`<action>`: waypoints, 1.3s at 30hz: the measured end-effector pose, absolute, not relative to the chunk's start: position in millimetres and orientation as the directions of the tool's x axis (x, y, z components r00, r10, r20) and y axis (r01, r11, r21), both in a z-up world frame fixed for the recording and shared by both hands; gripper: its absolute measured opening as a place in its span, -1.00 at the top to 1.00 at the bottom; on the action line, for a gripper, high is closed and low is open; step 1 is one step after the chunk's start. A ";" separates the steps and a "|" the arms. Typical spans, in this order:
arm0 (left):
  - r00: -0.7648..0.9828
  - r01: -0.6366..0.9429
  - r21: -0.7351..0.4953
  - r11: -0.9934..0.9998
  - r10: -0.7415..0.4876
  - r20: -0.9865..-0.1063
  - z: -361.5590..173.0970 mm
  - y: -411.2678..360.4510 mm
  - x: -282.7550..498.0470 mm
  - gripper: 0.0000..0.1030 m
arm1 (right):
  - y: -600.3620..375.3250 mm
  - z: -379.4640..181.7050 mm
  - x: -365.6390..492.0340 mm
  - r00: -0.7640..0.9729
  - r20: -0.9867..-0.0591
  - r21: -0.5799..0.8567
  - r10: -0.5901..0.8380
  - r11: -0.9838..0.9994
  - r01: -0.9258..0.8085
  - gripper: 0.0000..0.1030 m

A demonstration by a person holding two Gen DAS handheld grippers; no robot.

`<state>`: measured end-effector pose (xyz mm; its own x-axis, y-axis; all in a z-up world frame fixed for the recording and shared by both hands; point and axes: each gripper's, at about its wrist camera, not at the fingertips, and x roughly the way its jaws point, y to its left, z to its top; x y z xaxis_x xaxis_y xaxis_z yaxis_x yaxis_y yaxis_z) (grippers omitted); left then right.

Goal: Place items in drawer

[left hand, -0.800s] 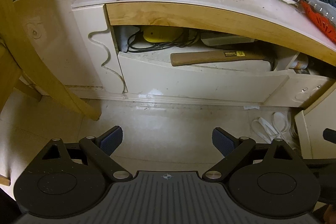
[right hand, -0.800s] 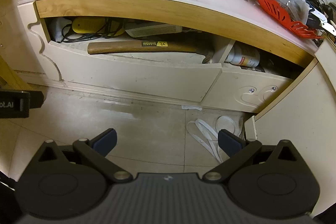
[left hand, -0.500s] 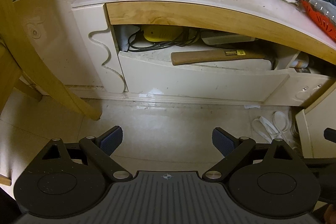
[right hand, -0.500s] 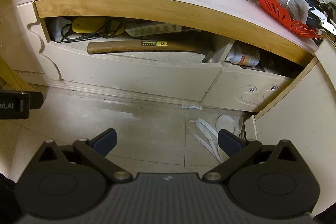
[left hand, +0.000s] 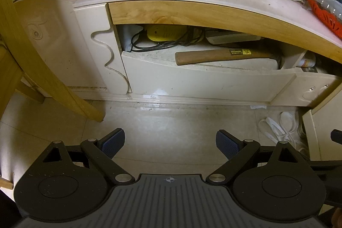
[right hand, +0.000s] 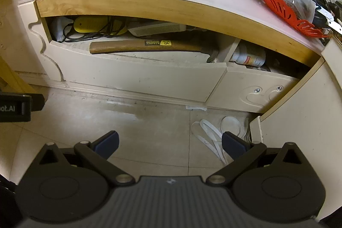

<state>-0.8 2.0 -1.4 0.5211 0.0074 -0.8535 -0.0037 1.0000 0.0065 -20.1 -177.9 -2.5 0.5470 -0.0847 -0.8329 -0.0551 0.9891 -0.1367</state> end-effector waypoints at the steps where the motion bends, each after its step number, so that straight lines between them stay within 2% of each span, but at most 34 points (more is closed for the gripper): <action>1: 0.521 -0.003 0.006 1.000 0.007 -0.854 -1.4 2.0 -1.2 -0.83 | -178.5 -2.2 -21.2 0.547 -0.833 -0.136 -0.084 0.989 -0.055 -0.99; 16: 0.520 0.007 0.019 1.000 0.012 -0.854 -4.3 0.5 0.2 -0.83 | -184.0 -5.4 -17.6 0.523 -0.851 -0.078 -0.039 0.996 -0.052 -0.99; 29: 0.585 0.050 -0.042 0.998 -0.063 -0.809 -1.0 -4.1 2.5 -0.83 | -184.7 -3.4 -13.7 0.581 -0.813 -0.085 -0.042 0.995 -0.047 -0.99; 37: 0.597 0.045 -0.021 0.999 -0.044 -0.801 -6.8 -0.7 9.4 -0.80 | -192.5 -3.7 -1.3 0.618 -0.786 -0.067 -0.032 0.997 -0.034 -0.99; 39: 0.603 0.030 -0.034 0.999 -0.045 -0.797 -8.9 2.5 10.3 -0.74 | -194.8 -5.6 3.3 0.621 -0.783 -0.054 -0.018 0.998 -0.039 -0.99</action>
